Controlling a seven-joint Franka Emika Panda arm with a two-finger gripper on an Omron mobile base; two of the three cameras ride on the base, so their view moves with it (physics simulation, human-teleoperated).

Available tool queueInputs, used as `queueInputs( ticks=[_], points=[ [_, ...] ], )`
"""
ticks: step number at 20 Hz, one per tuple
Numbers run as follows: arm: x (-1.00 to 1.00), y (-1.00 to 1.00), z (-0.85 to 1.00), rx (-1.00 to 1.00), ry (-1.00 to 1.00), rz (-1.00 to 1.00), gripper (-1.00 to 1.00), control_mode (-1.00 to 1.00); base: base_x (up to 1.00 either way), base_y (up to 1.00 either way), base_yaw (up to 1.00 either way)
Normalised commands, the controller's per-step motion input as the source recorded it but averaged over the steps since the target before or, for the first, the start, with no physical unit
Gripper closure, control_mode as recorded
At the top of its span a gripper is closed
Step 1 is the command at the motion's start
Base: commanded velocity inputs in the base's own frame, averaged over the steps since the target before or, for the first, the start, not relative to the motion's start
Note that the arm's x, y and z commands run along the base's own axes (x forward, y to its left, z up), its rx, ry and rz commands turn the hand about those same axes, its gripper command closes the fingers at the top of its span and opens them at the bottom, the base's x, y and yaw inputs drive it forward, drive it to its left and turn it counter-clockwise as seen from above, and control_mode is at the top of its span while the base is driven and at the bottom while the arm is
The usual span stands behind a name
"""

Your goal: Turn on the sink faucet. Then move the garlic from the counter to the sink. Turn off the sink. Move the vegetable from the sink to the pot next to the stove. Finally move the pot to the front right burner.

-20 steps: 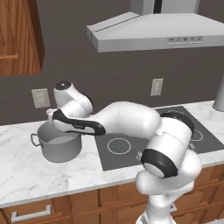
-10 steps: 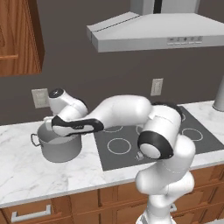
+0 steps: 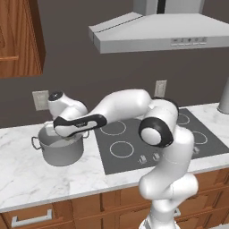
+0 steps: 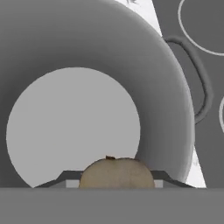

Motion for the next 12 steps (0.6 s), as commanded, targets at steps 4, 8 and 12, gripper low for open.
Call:
queueInputs(
  ticks=[4,8,12],
  points=[
    [0.06,0.07,-0.18,0.0,0.04,0.0,1.0,-1.0,0.0,0.0,0.0],
    [0.04,0.04,-0.15,0.0,0.05,0.0,1.0,-1.0,0.0,0.0,0.0],
    [0.0,0.0,-0.14,0.0,0.04,0.0,-1.0,-1.0,0.0,0.0,0.0]
  ],
)
